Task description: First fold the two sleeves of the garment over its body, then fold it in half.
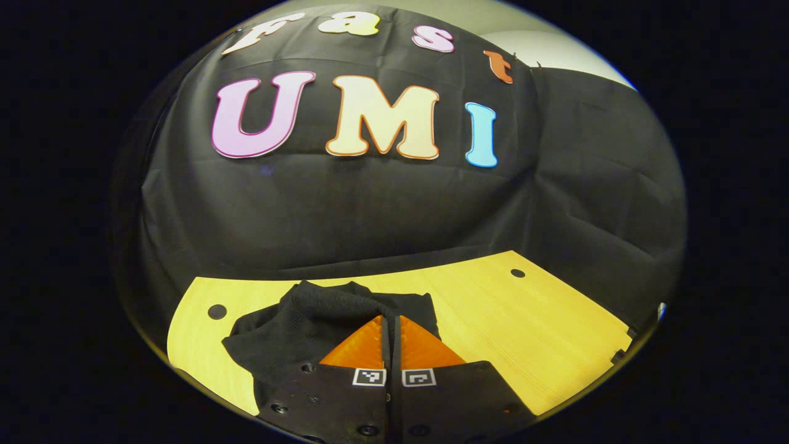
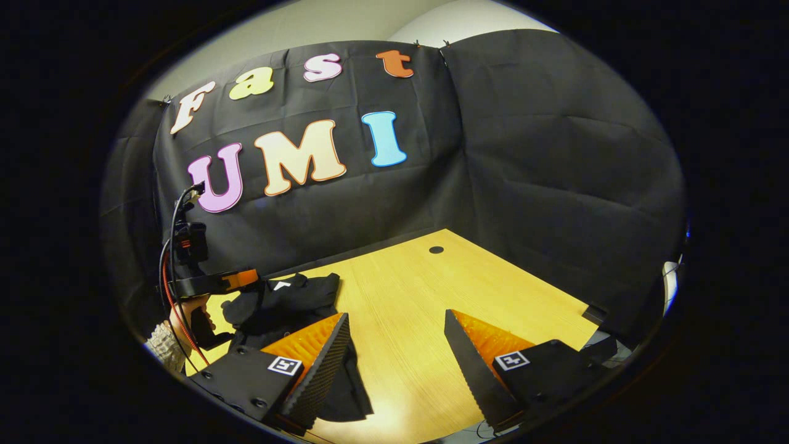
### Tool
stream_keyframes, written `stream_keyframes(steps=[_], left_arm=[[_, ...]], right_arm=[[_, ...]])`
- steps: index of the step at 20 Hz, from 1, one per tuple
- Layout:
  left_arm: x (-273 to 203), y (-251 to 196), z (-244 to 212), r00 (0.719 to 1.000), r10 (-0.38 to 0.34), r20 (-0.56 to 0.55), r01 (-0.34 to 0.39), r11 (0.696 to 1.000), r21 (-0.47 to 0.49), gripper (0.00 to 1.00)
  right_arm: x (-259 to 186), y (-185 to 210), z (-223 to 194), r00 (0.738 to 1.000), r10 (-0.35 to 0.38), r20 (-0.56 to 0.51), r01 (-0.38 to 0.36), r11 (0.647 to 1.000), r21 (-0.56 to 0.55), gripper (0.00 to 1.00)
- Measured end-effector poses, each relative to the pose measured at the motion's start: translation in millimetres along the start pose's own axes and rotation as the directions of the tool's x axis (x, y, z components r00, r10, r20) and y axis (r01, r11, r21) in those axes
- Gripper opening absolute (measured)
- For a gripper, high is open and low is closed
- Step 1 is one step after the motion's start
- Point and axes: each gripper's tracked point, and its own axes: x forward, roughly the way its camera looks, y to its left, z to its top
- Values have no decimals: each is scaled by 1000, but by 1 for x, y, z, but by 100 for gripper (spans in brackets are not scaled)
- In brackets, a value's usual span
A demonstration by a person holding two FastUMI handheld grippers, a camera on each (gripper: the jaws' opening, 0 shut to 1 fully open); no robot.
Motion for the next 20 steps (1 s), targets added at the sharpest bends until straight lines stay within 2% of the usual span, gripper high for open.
stream_keyframes(steps=[1,2,8,9,10,11,12,14,15,16,17,18,20], left_arm=[[5,-5,0,1000,-10,-1,10,1000,2,0],[11,-10,-1,1000,-21,-2,21,1000,5,0],[51,-30,-14,998,-56,-32,58,996,73,0],[58,-35,-18,997,-66,-43,69,994,82,0],[65,-39,-22,995,-77,-56,82,992,96,0],[73,-42,-27,994,-82,-71,90,989,114,0],[80,-44,-32,993,-85,-83,96,987,131,0],[94,-49,-39,991,-95,-95,109,982,154,0],[101,-50,-42,990,-96,-102,112,980,164,0],[107,-50,-45,989,-94,-112,113,978,174,0],[113,-51,-49,988,-93,-120,114,977,181,0],[117,-52,-53,987,-93,-128,116,976,184,0],[124,-53,-57,987,-93,-131,116,977,180,0]], right_arm=[[-2,-4,-1,1000,-7,1,7,1000,4,93],[-2,-6,-2,1000,-12,0,12,1000,9,98],[-6,-18,-11,999,-35,-14,35,999,23,97],[-7,-18,-14,999,-37,-19,37,999,24,93],[-7,-19,-17,999,-37,-24,38,999,25,93],[-7,-18,-20,999,-37,-31,38,999,26,97],[-7,-17,-23,999,-36,-36,37,999,26,93],[-7,-15,-28,998,-33,-45,34,999,25,93],[-8,-15,-31,998,-31,-50,32,999,23,98],[-7,-14,-33,998,-28,-55,29,999,23,98],[-7,-11,-35,998,-23,-59,24,999,23,93],[-6,-9,-37,998,-19,-63,21,1000,23,98],[-5,-5,-42,997,-11,-71,12,1000,22,98]])
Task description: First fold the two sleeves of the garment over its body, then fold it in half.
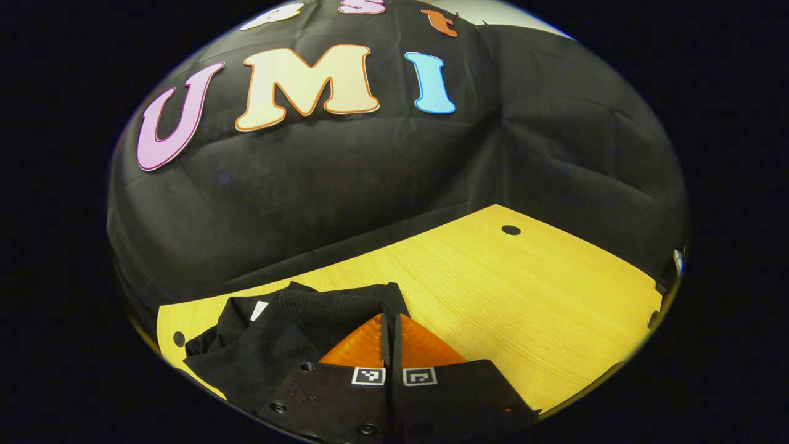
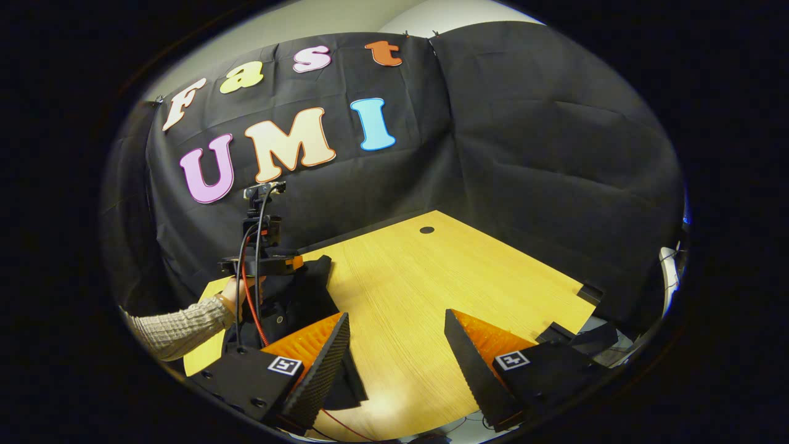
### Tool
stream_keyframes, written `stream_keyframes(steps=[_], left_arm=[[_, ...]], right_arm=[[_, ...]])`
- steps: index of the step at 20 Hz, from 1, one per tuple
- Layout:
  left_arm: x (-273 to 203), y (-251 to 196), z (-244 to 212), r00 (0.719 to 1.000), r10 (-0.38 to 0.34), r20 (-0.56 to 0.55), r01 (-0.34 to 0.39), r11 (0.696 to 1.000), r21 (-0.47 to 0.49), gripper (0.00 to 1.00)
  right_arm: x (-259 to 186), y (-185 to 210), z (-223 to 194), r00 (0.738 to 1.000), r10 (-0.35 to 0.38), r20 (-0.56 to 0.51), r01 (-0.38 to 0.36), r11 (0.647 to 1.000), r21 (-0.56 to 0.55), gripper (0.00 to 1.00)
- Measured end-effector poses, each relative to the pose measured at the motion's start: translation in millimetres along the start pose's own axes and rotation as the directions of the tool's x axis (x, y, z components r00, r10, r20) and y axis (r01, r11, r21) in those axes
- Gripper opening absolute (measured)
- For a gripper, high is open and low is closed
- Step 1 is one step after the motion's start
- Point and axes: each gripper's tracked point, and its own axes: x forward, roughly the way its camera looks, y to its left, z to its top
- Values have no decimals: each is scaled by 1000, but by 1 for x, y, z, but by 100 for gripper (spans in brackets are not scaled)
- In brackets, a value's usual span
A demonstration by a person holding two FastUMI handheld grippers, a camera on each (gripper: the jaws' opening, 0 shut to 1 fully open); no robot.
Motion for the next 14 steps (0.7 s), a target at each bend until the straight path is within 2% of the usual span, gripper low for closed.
stream_keyframes(steps=[3,5,6,7,9,12,14], left_arm=[[6,-2,-7,1000,-2,-20,1,1000,-2,0],[11,-5,-12,999,-6,-31,6,1000,-4,0],[14,-6,-14,999,-6,-33,5,1000,-6,0],[17,-6,-15,999,-6,-37,5,1000,-10,0],[21,-12,-19,999,-17,-44,16,1000,-24,1],[25,-30,-22,997,-65,-48,63,996,-56,9],[24,-32,-21,996,-67,-52,63,996,-62,50]], right_arm=[[3,6,-4,1000,14,-14,-14,1000,3,97],[4,9,-5,1000,20,-18,-20,1000,-1,92],[4,9,-7,1000,21,-20,-21,1000,-4,97],[4,9,-8,1000,21,-22,-21,1000,-7,93],[5,9,-9,999,21,-28,-21,1000,-7,93],[4,8,-10,999,21,-31,-21,1000,-9,97],[3,8,-11,999,21,-34,-21,1000,-15,97]])
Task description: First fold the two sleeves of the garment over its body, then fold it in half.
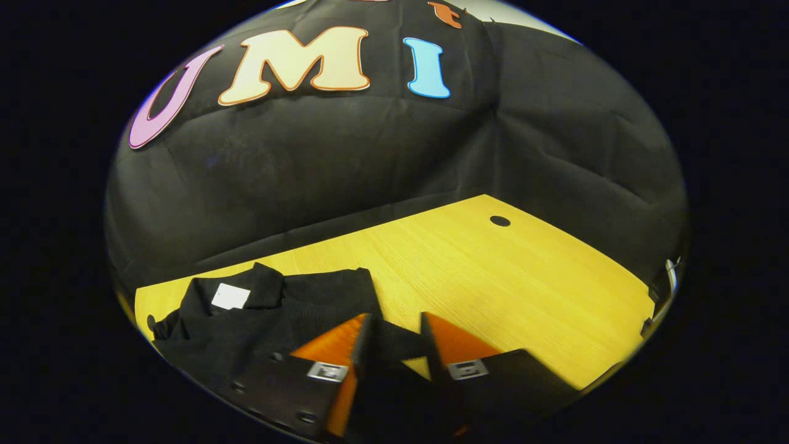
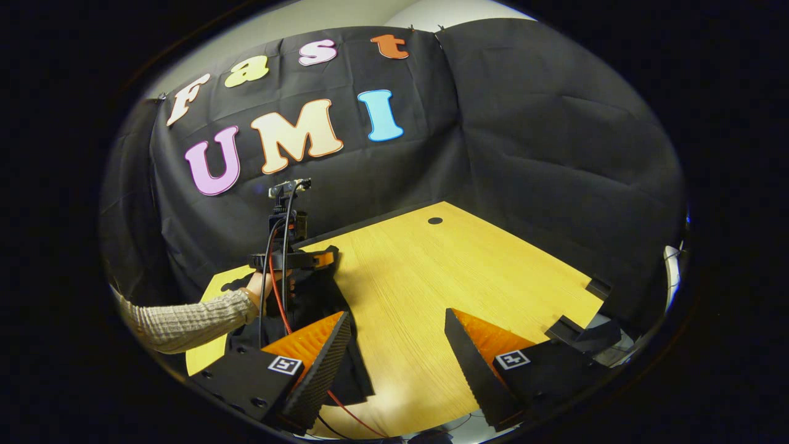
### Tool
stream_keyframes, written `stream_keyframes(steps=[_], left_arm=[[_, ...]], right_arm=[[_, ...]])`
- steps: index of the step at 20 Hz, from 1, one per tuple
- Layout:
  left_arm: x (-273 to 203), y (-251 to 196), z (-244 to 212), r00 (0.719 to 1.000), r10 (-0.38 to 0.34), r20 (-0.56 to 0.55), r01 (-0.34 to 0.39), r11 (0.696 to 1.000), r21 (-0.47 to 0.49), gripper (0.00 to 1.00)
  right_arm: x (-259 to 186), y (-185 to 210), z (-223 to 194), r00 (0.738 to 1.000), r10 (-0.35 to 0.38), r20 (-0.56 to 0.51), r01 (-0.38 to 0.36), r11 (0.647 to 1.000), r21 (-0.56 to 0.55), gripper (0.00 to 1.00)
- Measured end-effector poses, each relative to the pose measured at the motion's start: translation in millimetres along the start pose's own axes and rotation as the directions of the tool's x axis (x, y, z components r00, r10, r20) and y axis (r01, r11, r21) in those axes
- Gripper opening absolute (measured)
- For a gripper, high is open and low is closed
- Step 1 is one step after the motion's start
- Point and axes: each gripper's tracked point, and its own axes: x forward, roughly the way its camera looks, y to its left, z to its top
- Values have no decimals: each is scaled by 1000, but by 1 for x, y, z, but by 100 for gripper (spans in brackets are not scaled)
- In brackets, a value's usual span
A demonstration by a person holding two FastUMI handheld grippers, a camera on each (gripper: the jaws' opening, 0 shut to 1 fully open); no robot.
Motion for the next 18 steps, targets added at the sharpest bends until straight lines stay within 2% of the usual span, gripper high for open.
stream_keyframes(steps=[2,3,7,11,13,14,15,18], left_arm=[[-5,1,5,1000,12,14,-12,1000,-6,92],[-10,3,11,999,24,27,-24,1000,-3,96],[-41,22,39,989,84,119,-82,996,-25,96],[-98,51,53,968,152,197,-140,987,-75,96],[-134,70,50,953,202,225,-180,977,-113,96],[-153,80,45,944,229,239,-202,970,-134,96],[-172,90,38,933,263,247,-231,961,-150,96],[-229,119,-7,906,364,216,-329,927,-180,96]], right_arm=[[0,-1,-3,1000,3,-4,-3,1000,-1,98],[0,-1,-3,1000,6,-7,-6,1000,-2,98],[5,4,-8,999,30,-23,-30,999,-13,98],[11,17,-15,996,84,-38,-86,995,-53,98],[17,27,-20,991,122,-51,-126,990,-71,98],[20,33,-24,988,143,-59,-147,986,-83,93],[22,39,-28,984,162,-69,-168,981,-99,98],[30,53,-47,970,217,-113,-232,962,-143,97]])
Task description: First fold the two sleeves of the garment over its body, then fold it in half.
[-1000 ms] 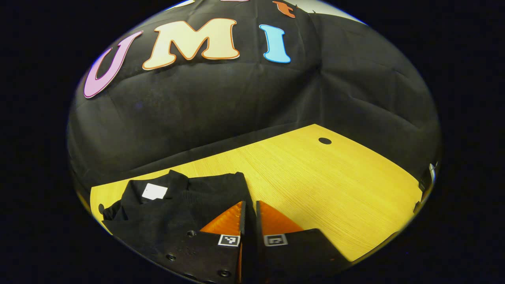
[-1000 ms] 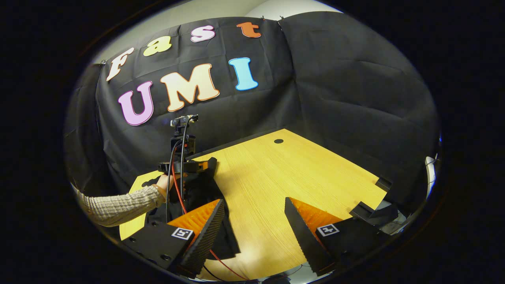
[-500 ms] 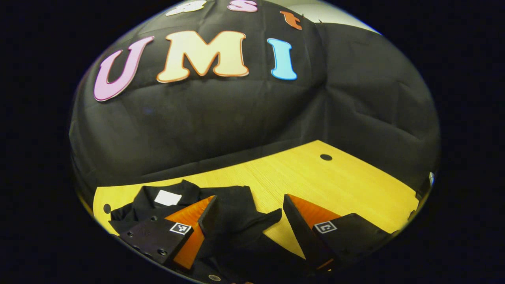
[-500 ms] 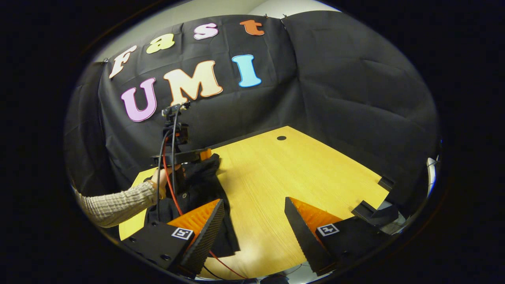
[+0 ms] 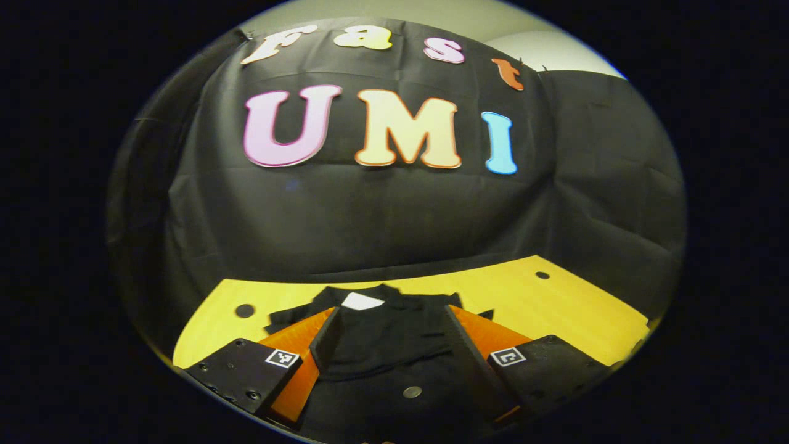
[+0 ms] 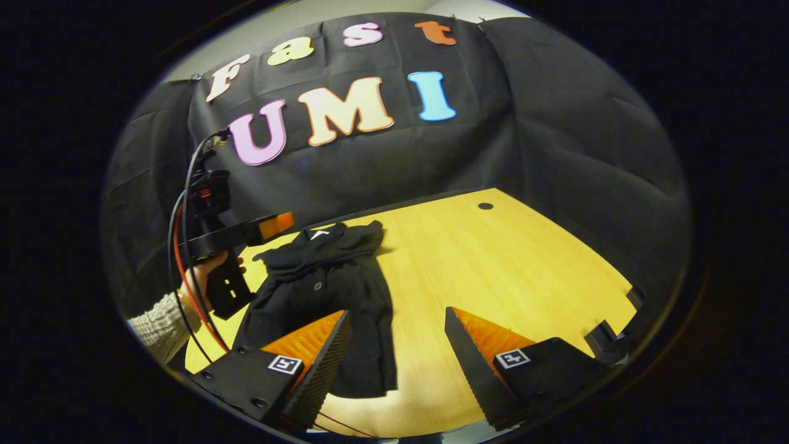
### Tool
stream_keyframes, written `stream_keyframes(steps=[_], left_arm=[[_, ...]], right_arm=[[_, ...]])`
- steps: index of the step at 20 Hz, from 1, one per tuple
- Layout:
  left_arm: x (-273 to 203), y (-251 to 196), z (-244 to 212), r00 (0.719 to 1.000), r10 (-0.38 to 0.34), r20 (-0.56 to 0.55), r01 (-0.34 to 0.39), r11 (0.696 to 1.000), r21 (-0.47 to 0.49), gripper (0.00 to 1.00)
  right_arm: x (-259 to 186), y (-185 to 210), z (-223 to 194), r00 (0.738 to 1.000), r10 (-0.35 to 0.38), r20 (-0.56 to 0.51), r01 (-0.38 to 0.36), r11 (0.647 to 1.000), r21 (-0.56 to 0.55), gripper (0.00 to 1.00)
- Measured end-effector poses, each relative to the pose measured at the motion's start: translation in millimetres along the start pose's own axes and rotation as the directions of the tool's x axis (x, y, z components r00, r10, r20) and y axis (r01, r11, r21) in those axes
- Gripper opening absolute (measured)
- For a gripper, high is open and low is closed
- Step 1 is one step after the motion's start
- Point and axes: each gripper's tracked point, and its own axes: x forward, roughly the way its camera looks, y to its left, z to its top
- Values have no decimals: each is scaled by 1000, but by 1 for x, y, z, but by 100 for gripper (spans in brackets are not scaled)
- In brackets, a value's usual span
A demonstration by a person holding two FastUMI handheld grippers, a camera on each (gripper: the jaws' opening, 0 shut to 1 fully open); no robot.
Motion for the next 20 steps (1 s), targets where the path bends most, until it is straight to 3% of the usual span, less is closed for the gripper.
stream_keyframes(steps=[6,7,8,10,11,20], left_arm=[[-89,69,-71,985,141,-96,-145,989,-42,95],[-101,75,-87,980,151,-128,-158,986,-44,95],[-115,79,-101,975,163,-154,-171,984,-45,95],[-140,84,-125,966,176,-187,-187,981,-43,95],[-150,84,-135,962,182,-203,-194,980,-41,95],[-216,77,-215,918,193,-347,-231,970,-70,95]], right_arm=[[19,18,-34,993,81,-82,-88,992,-88,98],[21,19,-39,992,89,-93,-99,990,-104,93],[25,20,-46,989,95,-109,-108,987,-121,98],[31,24,-60,984,106,-142,-127,981,-149,93],[33,25,-67,982,110,-155,-134,979,-156,98],[49,33,-111,966,110,-236,-156,970,-188,98]])
